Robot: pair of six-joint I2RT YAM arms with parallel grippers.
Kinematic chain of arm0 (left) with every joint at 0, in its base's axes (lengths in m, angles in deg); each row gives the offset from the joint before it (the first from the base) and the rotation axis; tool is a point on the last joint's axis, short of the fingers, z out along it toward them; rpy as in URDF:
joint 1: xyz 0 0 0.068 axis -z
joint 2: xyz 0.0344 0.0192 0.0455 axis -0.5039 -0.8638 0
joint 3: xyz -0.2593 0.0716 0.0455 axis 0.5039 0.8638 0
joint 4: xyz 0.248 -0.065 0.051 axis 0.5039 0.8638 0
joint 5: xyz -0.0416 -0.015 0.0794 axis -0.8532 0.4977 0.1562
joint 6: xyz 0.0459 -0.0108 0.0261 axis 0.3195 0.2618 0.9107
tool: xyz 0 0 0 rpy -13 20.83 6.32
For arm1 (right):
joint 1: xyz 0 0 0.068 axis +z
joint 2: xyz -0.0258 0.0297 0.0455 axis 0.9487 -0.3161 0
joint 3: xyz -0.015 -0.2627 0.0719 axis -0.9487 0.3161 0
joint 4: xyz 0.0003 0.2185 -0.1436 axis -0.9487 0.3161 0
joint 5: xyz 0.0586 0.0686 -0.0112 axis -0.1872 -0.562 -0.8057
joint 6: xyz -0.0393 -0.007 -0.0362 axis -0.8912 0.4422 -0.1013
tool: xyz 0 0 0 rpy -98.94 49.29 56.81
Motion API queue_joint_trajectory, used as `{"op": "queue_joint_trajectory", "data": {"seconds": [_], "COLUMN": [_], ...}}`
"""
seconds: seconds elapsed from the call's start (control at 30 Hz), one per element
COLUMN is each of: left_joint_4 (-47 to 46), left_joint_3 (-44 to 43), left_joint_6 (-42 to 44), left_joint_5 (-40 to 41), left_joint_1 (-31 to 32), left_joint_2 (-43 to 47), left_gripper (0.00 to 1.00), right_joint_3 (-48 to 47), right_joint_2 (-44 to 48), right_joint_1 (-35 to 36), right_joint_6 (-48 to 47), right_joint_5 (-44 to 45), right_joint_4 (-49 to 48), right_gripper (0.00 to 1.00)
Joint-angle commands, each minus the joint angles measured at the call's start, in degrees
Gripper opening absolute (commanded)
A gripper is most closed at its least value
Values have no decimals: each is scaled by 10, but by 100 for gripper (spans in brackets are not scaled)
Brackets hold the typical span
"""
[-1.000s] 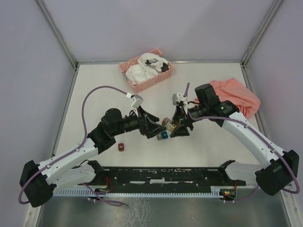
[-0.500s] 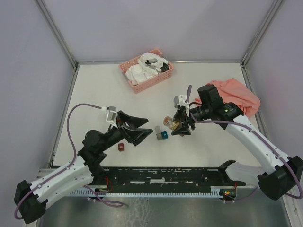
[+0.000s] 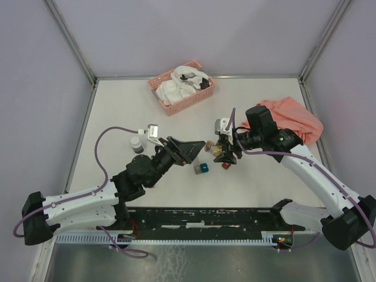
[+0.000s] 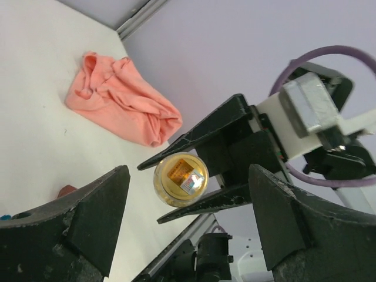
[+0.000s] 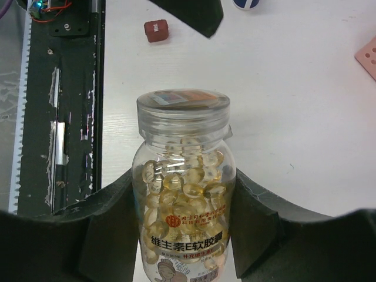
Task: Sort the pills into containers
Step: Screw the lid of the pill bottle onto the pill bottle.
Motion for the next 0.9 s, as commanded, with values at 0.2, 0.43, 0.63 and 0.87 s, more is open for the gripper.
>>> {"op": "queue_joint_trajectory", "data": {"seconds": [0.2,0.43,0.63,0.87], "left_joint_4": [28,19,23,26], "left_joint_3": [-94,-102,-111,-117], "left_joint_6": [-20,-16,-20,-18], "left_joint_5": [141,133,114,113], "left_joint_1": [41,47,49,52], "left_joint_2": [-109,-120,-137,-144], "left_gripper": [76,71,69,64], "right_joint_3": [-4,-7,-9,-10], "right_joint_2": [8,5,4,2], "right_joint_1": [5,4,4,5], "right_joint_6": [-4,-1,1,3], "right_joint_5": [11,10,13,16], "right_joint_4": [-25,-24,-23,-23], "right_gripper": [6,6,6,6]}}
